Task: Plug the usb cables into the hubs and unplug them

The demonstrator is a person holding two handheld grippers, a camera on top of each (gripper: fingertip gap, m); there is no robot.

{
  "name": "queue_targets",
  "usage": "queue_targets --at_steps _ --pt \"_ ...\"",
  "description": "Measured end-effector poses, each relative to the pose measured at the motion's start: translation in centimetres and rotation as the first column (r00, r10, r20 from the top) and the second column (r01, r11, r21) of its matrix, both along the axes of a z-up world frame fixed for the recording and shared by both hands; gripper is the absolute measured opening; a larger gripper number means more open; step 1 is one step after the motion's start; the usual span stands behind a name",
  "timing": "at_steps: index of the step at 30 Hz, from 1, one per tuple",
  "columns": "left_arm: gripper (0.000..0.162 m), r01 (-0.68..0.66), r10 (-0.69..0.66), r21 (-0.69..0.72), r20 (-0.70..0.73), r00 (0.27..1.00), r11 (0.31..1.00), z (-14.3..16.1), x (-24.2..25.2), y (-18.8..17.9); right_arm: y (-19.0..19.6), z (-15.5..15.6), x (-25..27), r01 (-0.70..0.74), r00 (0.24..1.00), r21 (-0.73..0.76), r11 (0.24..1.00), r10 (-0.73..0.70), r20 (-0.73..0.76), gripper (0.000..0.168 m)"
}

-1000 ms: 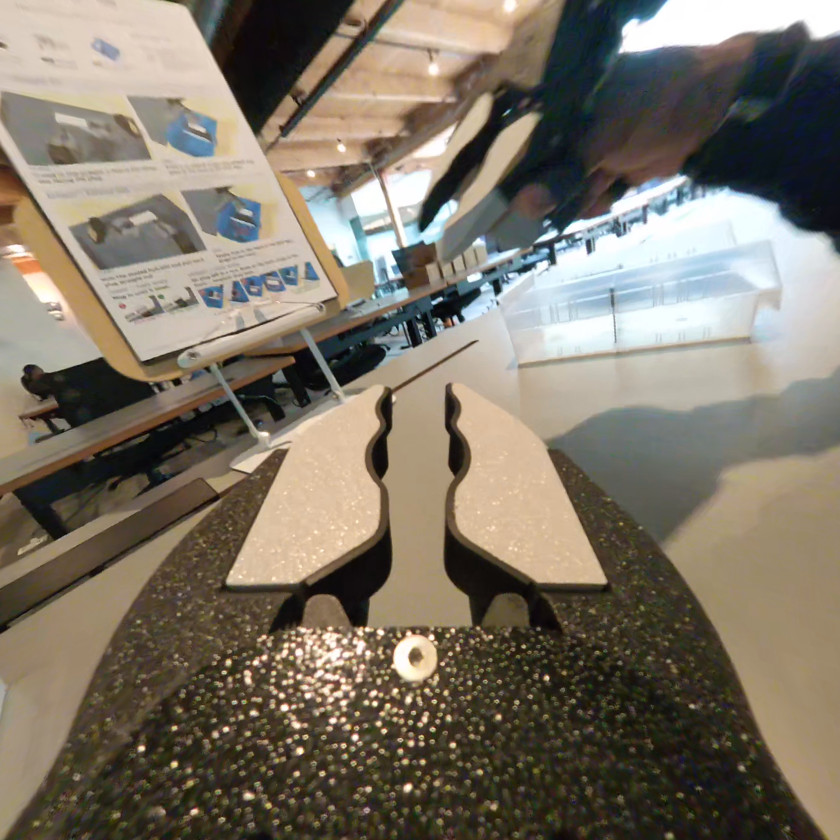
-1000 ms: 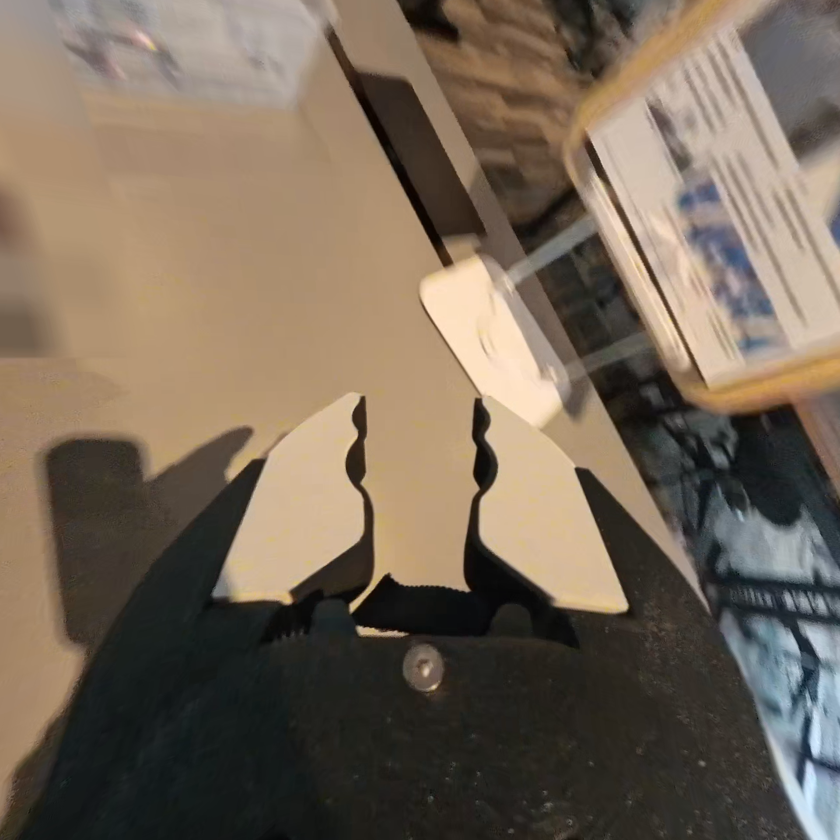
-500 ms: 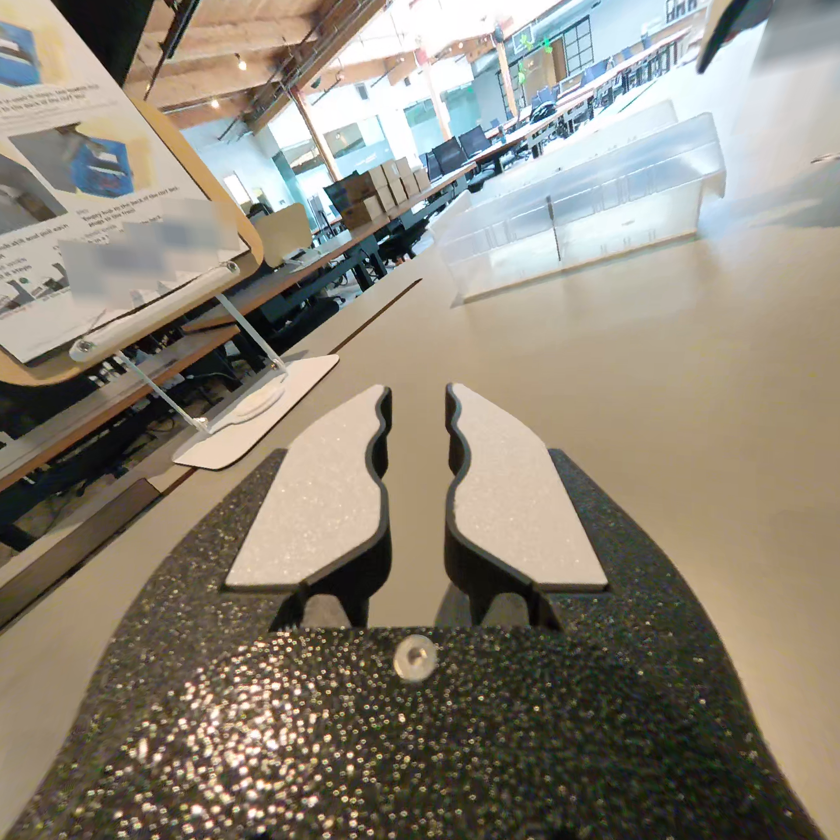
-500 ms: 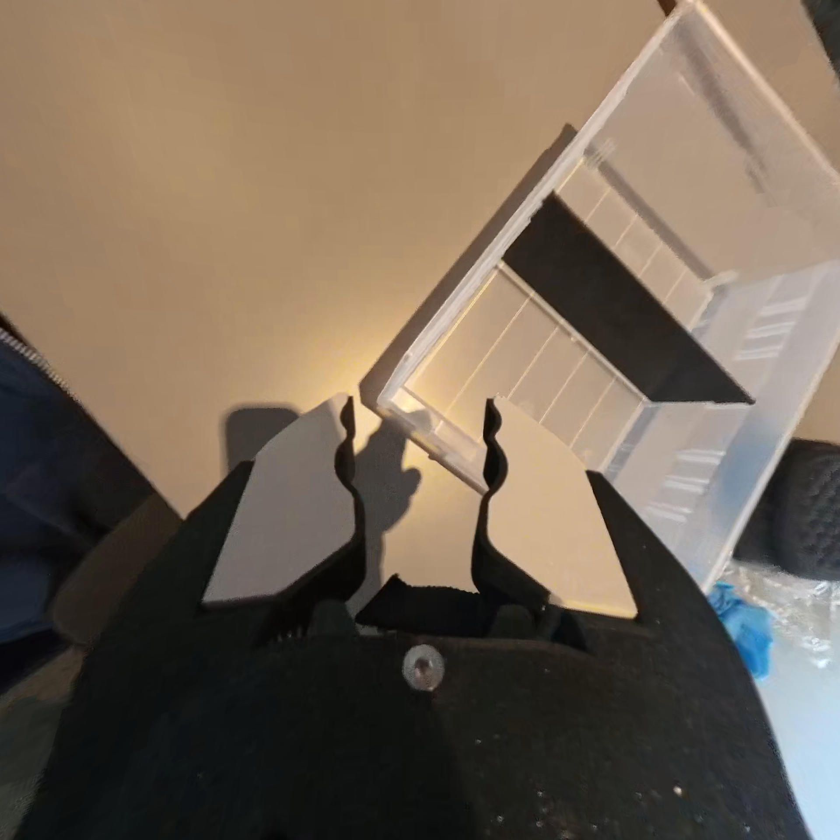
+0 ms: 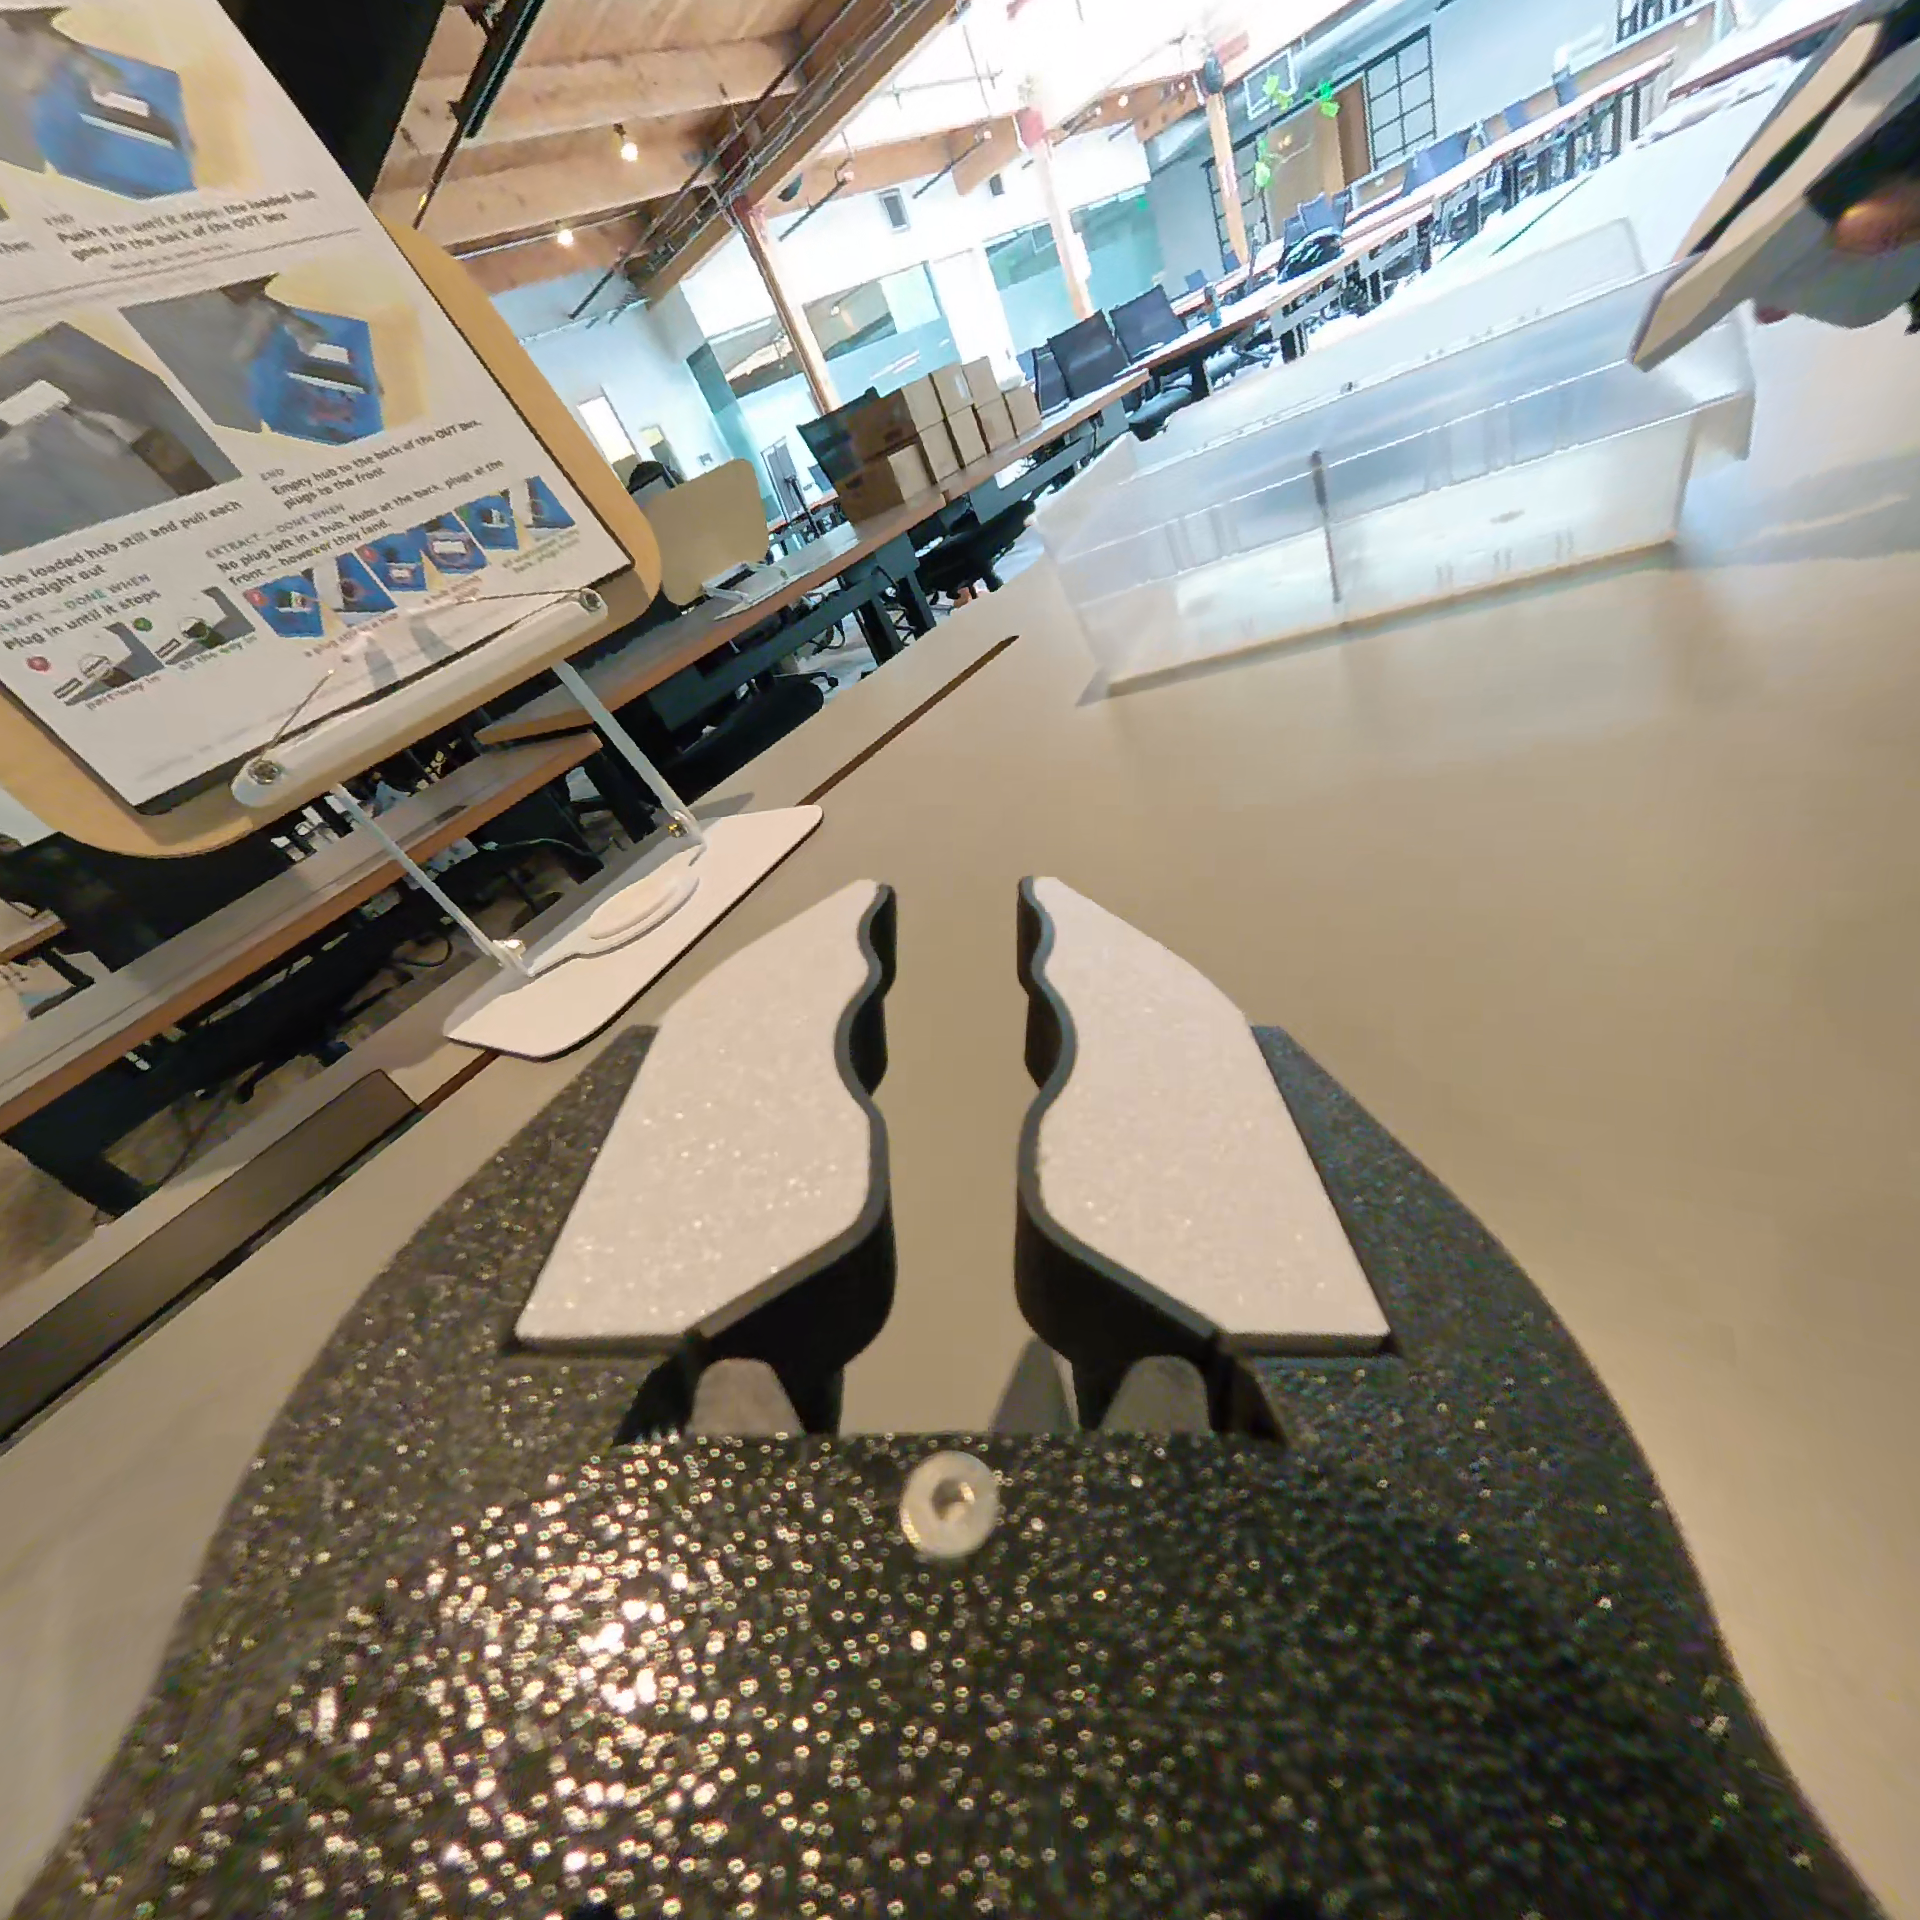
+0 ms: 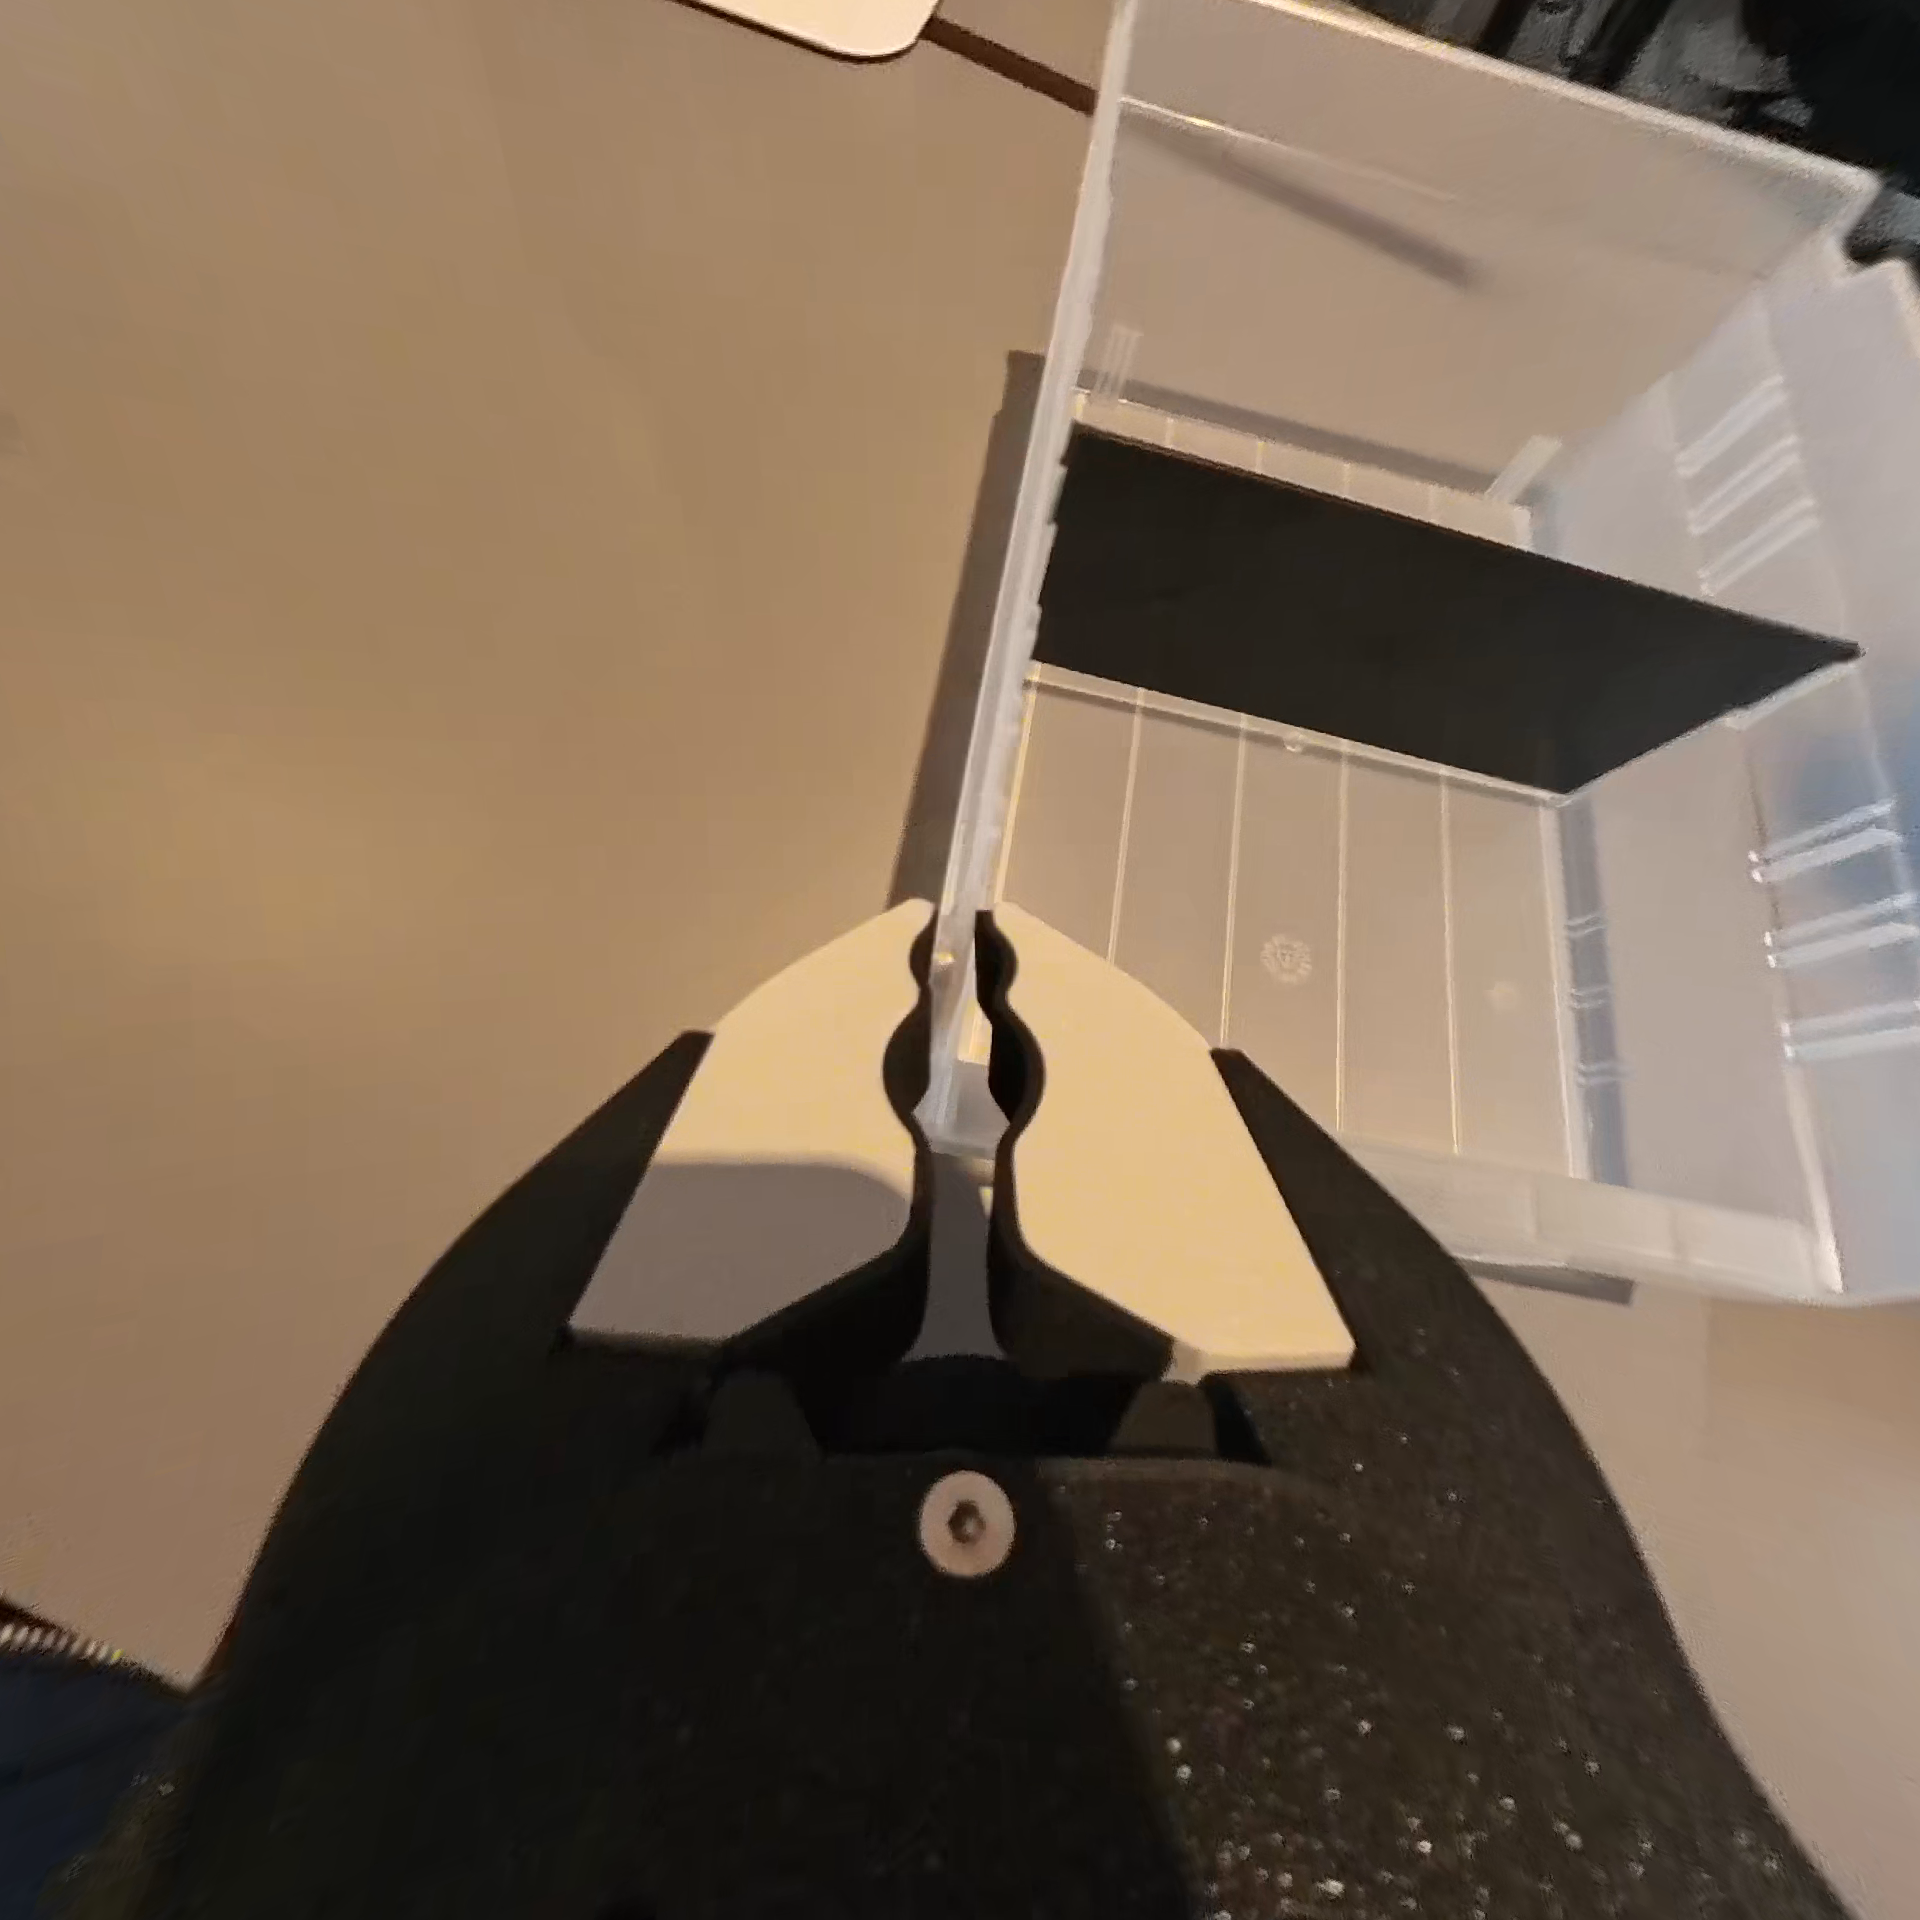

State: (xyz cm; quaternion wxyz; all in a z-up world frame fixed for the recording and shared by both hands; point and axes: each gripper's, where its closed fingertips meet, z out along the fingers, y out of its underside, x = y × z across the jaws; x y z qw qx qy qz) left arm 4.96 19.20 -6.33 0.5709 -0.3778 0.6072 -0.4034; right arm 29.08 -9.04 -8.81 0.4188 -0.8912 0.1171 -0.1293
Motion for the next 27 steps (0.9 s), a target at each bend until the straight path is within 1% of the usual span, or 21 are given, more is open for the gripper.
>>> queue_targets --at_steps 4,11,14,19,27 --pt "0.021 0.009 -0.009 0.008 0.005 1.0 1.0 0.2 -0.2 -0.3 1.2 0.0 1.1 0.091 0.994 -0.003 0.996 -0.091 0.059 0.003" --pt "0.021 -0.017 0.016 0.08 0.015 1.0 0.997 0.6 -0.8 -0.4 5.2 0.2 3.7 0.212 0.975 0.09 0.973 -0.217 0.052 0.002" --pt "0.021 -0.03 0.028 0.085 0.024 0.999 0.996 0.8 -1.0 -0.2 7.1 0.2 5.3 0.261 0.963 0.145 0.954 -0.269 0.036 0.002" --pt "0.021 -0.054 0.052 0.06 0.039 0.998 0.997 1.1 -1.4 0.6 9.3 0.2 7.3 0.283 0.954 0.175 0.943 -0.295 0.048 0.003" --pt "0.022 -0.056 0.055 0.044 0.036 0.998 0.997 1.0 -1.4 0.9 10.5 0.4 8.0 0.26 0.959 0.183 0.948 -0.275 0.062 0.005"
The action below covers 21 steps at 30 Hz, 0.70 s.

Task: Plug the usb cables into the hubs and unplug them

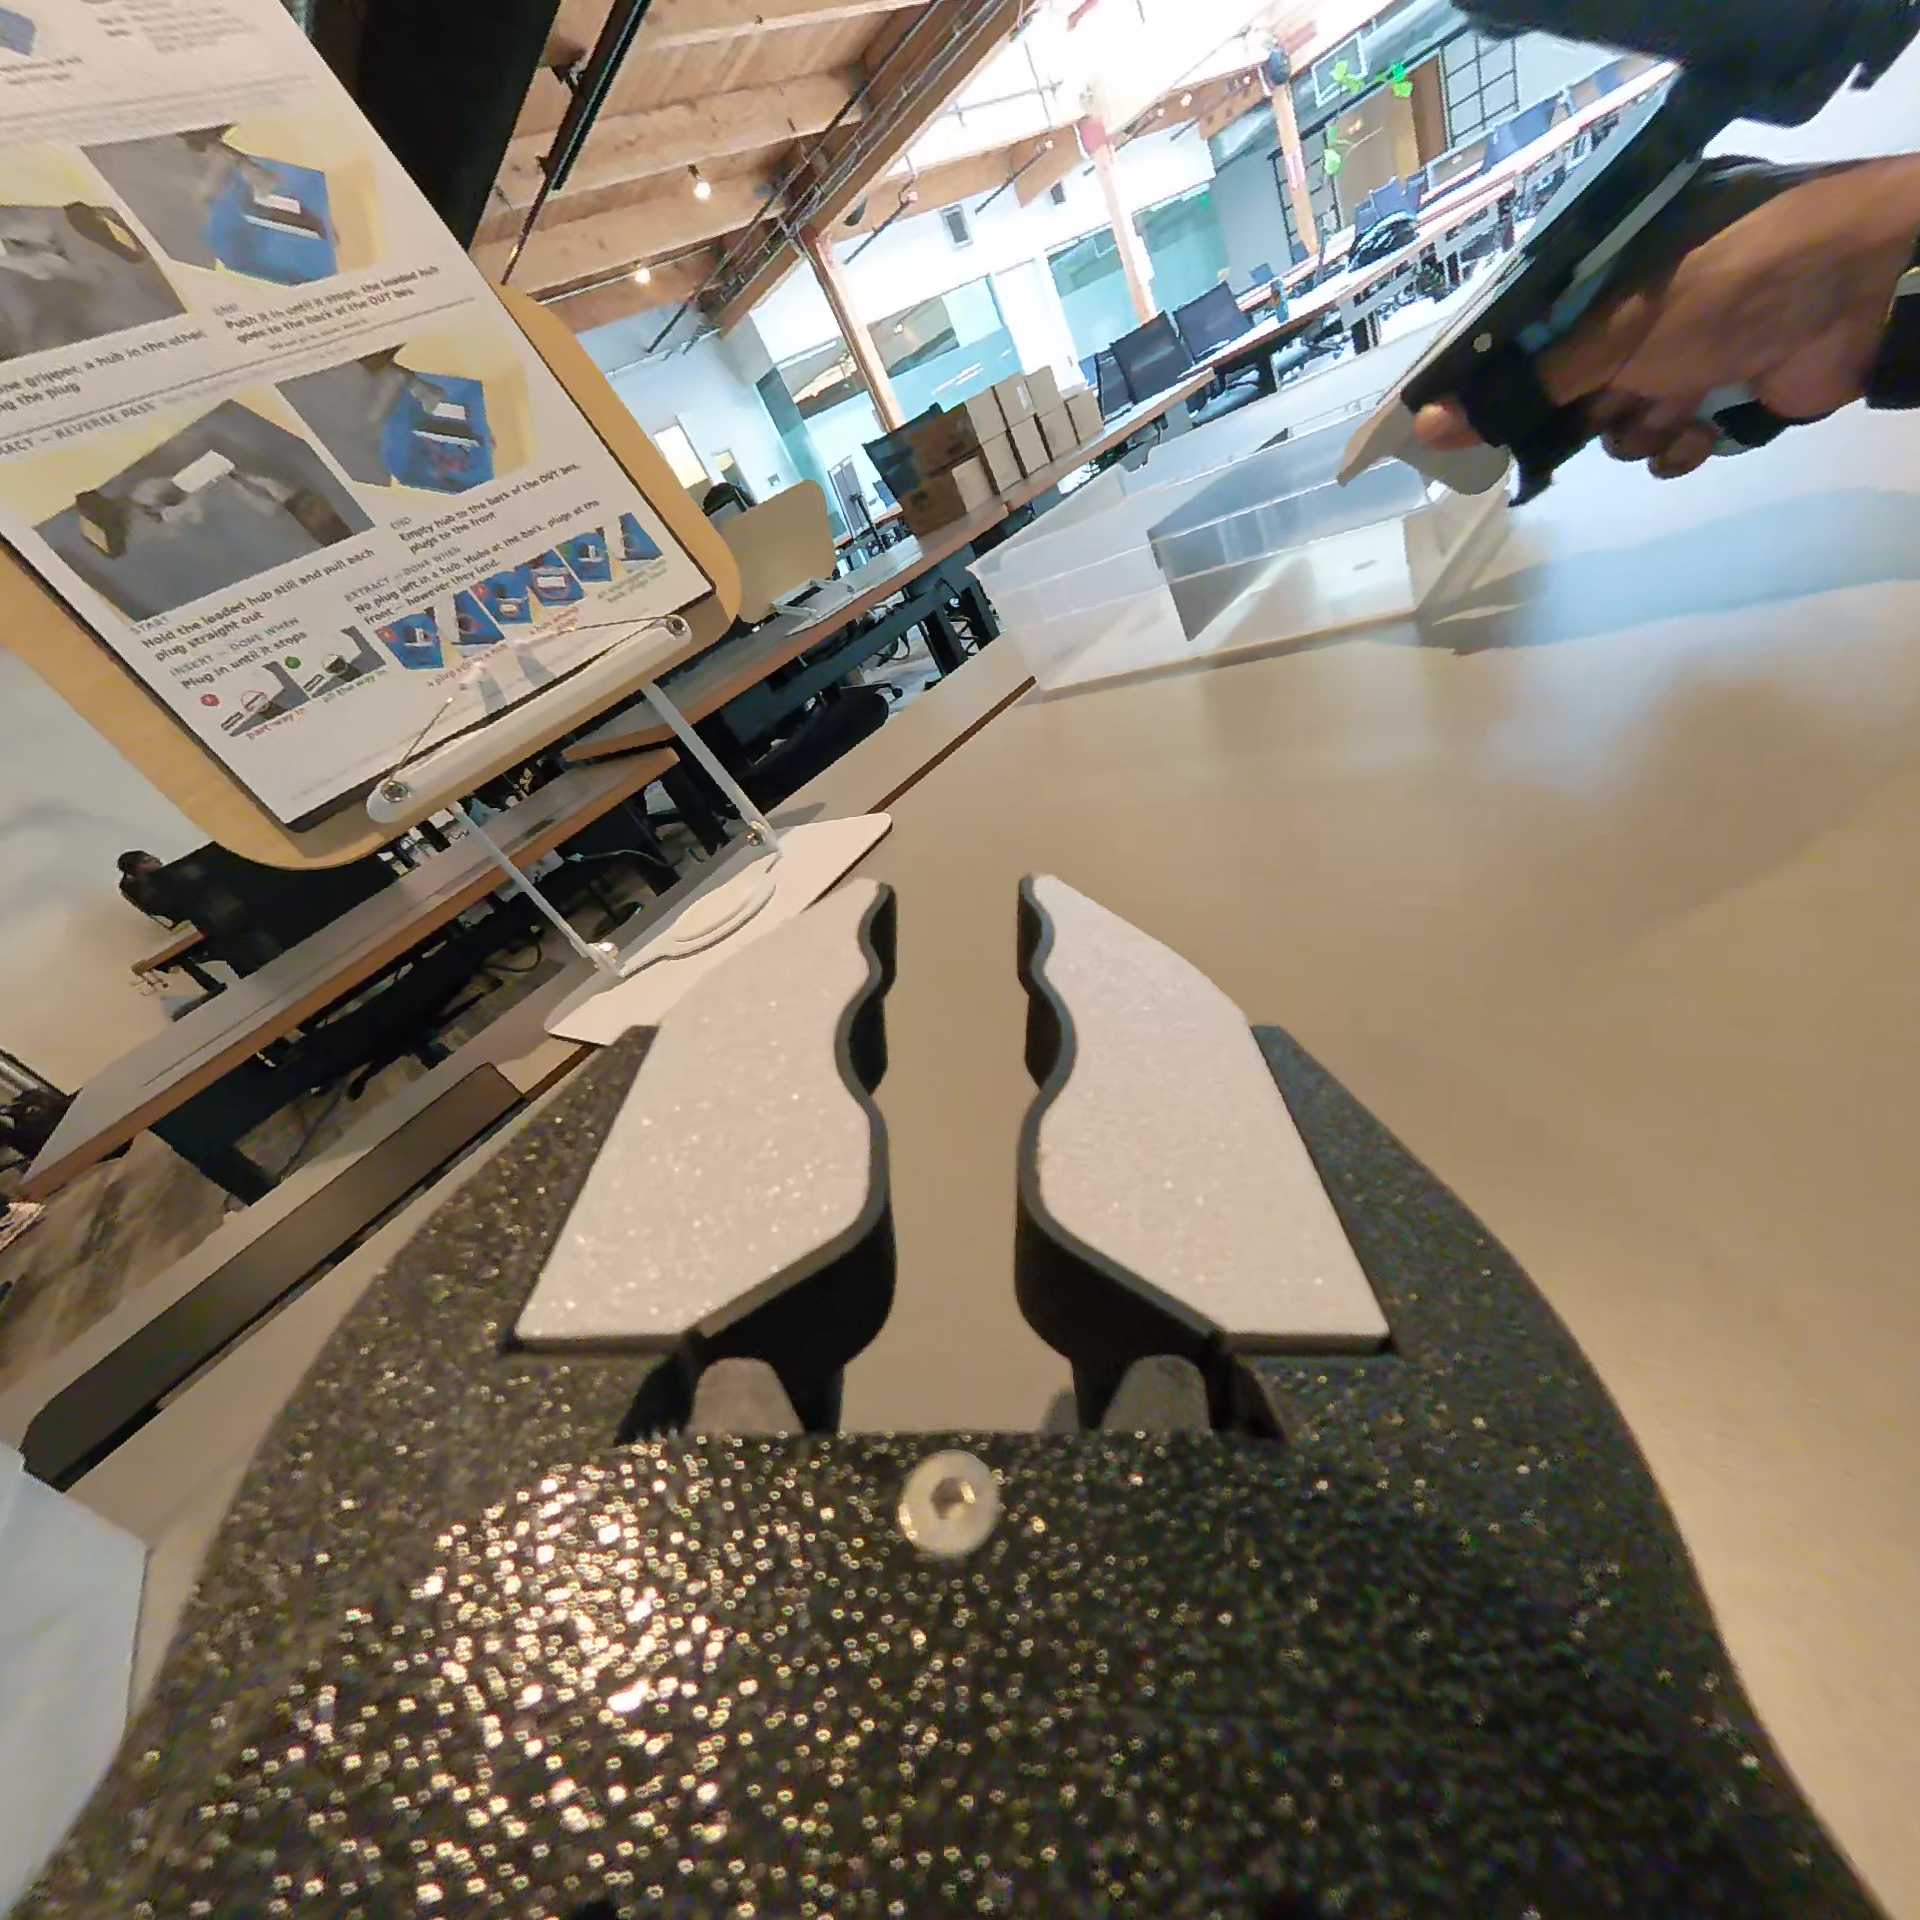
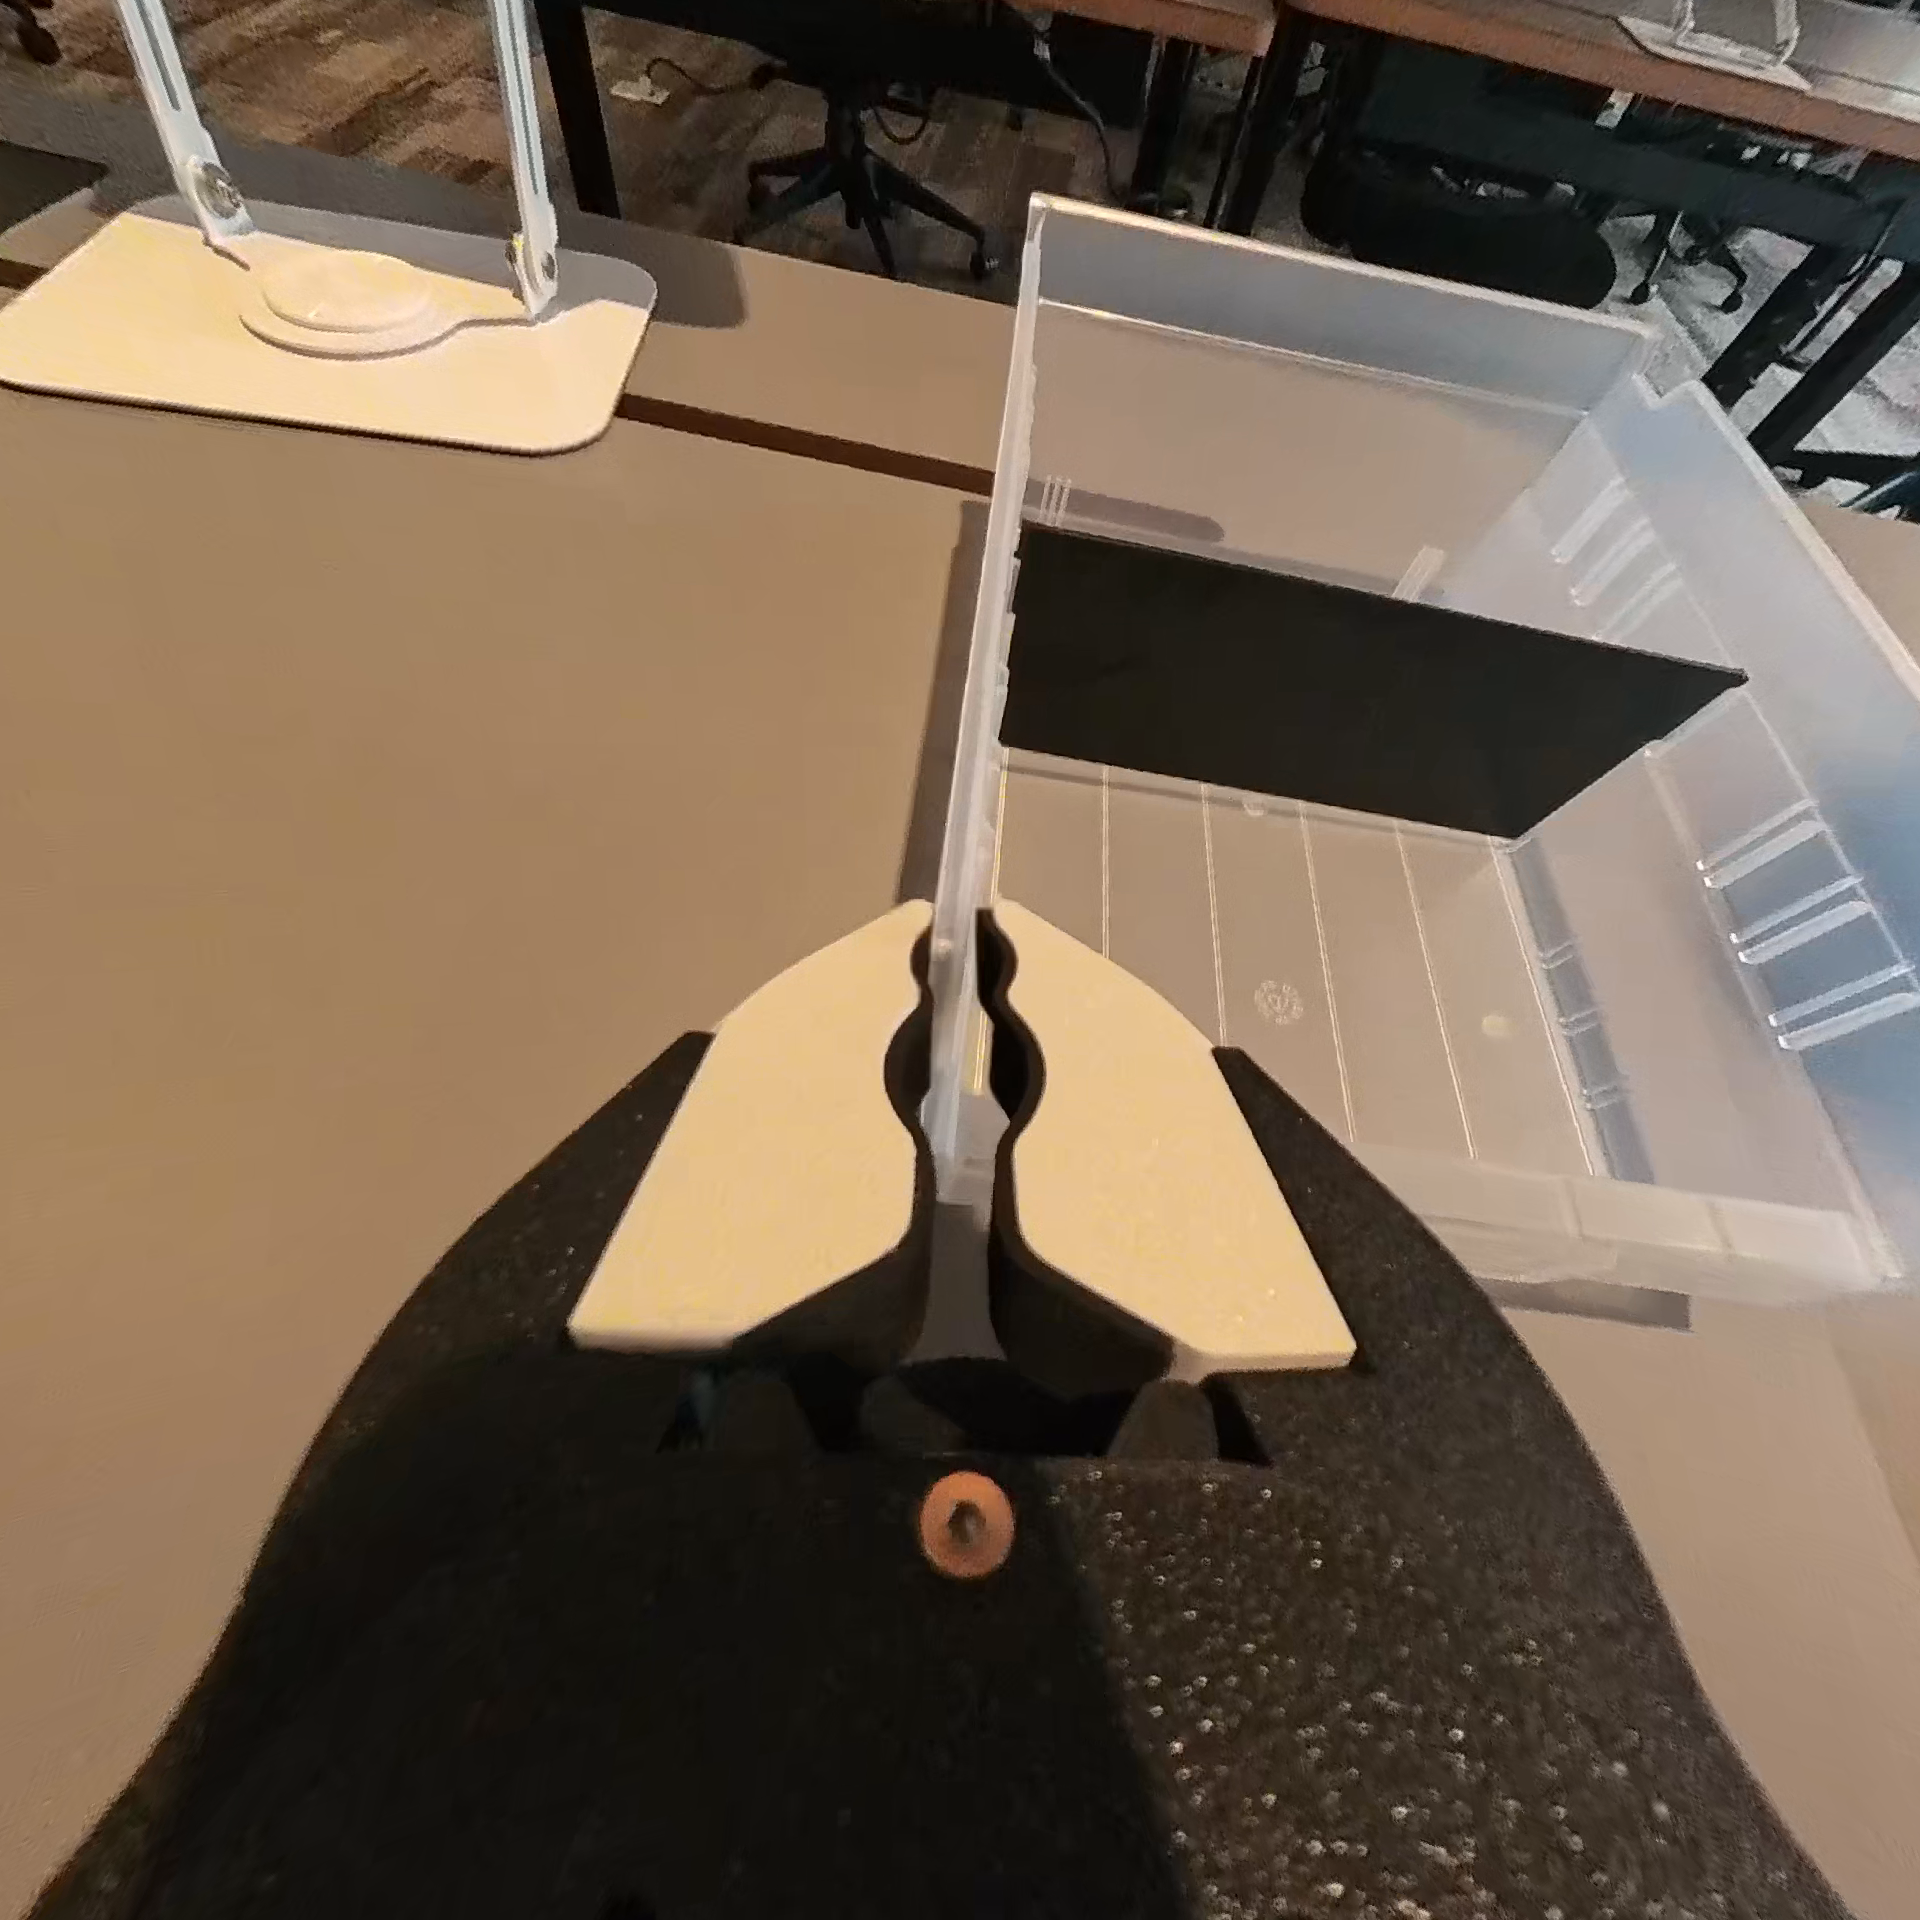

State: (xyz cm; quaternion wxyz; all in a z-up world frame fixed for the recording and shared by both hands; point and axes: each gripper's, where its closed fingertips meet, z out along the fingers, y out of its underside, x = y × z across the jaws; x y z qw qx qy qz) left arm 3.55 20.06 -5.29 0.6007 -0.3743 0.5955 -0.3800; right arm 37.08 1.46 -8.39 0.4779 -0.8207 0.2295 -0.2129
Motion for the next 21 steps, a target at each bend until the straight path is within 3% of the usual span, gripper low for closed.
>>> queue_targets --at_steps 5,9,12,17,21 --pt "0.022 0.001 -0.001 -0.007 -0.009 1.0 1.0 -0.2 0.0 0.1 -0.6 2.1 -1.0 -0.031 0.997 0.049 0.998 0.027 0.069 0.038" --pt "0.023 -0.015 0.014 -0.046 -0.028 1.0 0.999 -0.5 0.1 0.8 1.0 4.7 -5.8 -0.231 0.964 0.067 0.971 0.22 0.148 0.037" --pt "0.024 -0.066 0.063 -0.071 -0.044 0.997 0.995 -0.7 0.0 2.1 4.3 3.8 -10.6 -0.422 0.9 -0.008 0.907 0.419 0.121 0.038" --pt "0.031 -0.307 0.294 -0.126 -0.108 0.95 0.943 -0.8 -2.4 7.0 10.6 -0.3 -15.3 -0.602 0.79 -0.096 0.793 0.609 0.074 0.04" --pt "0.034 -0.579 0.57 -0.047 -0.133 0.811 0.814 0.6 -8.5 11.0 13.4 -2.2 -17.2 -0.659 0.738 -0.131 0.74 0.671 0.075 0.041"
